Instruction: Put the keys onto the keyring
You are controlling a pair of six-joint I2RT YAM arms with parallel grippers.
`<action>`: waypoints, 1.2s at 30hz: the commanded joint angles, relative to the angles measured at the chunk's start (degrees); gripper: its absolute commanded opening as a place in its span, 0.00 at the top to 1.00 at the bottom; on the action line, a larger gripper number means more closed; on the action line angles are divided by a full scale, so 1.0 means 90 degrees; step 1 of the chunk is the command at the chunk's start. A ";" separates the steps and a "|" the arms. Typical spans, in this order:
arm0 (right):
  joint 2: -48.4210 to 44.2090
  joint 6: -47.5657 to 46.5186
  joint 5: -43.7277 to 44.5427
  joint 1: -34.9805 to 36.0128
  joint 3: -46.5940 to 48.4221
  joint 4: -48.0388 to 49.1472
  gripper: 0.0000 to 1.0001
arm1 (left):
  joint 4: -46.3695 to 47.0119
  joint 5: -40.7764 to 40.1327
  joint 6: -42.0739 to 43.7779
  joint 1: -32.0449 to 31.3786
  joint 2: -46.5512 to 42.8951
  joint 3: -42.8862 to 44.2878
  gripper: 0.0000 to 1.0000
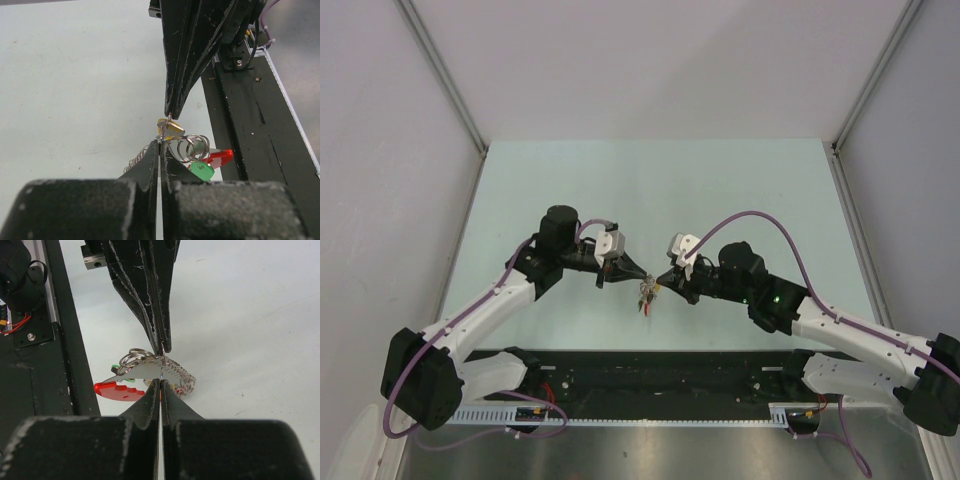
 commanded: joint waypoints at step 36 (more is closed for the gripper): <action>0.0025 -0.0056 0.0046 0.0038 0.0113 0.0116 1.00 | -0.0092 0.0550 0.0092 0.0040 -0.0046 0.0288 1.00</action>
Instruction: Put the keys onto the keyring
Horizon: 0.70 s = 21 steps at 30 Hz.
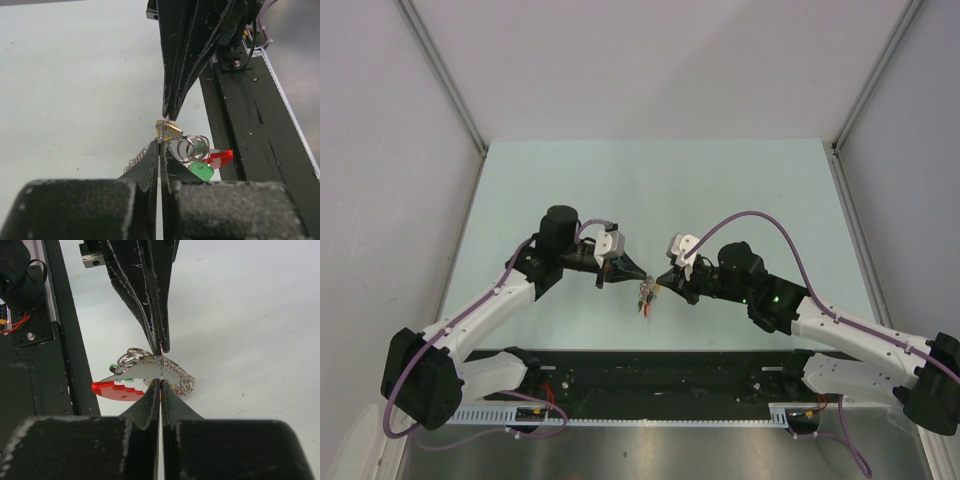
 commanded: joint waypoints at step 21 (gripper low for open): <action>0.0032 -0.0054 0.0005 0.0031 0.0104 0.0185 1.00 | -0.0146 0.0631 0.0145 0.0035 0.0003 0.0327 1.00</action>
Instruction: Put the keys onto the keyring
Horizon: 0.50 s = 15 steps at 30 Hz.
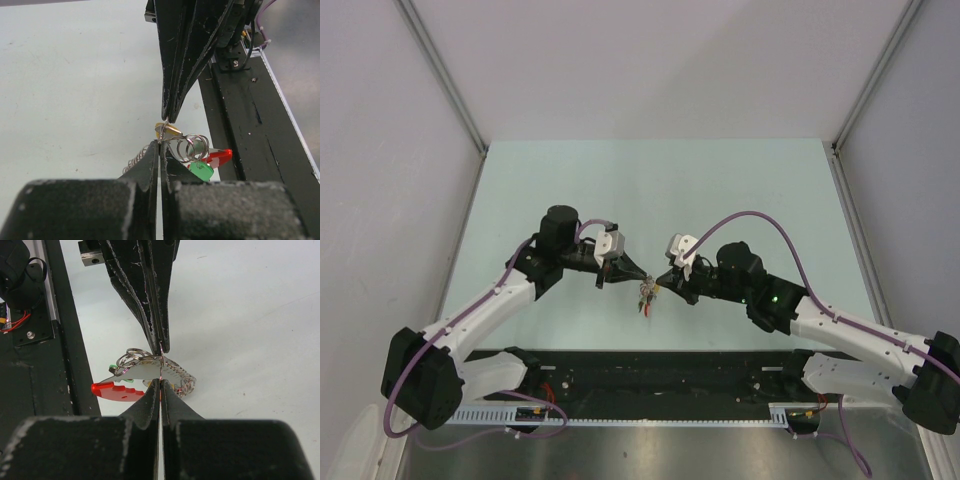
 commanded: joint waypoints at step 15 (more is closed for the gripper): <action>0.0001 -0.0054 0.0115 0.0036 0.0113 0.0214 1.00 | -0.0302 0.0690 0.0214 0.0035 0.0037 0.0383 1.00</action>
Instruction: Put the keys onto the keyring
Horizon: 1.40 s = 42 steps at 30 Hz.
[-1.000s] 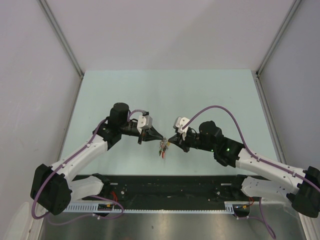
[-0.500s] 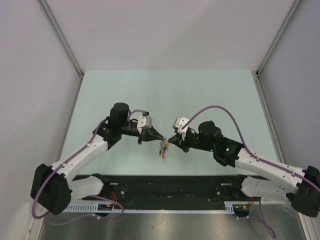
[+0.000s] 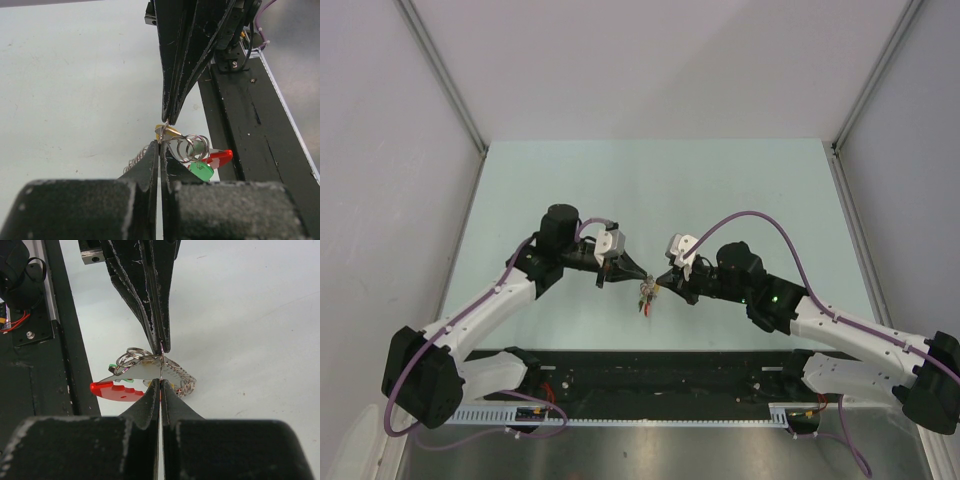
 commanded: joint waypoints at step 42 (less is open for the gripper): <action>-0.0016 -0.0073 0.0198 0.0063 0.0113 0.0126 1.00 | -0.0090 0.0365 0.0082 0.0104 -0.0146 0.0264 1.00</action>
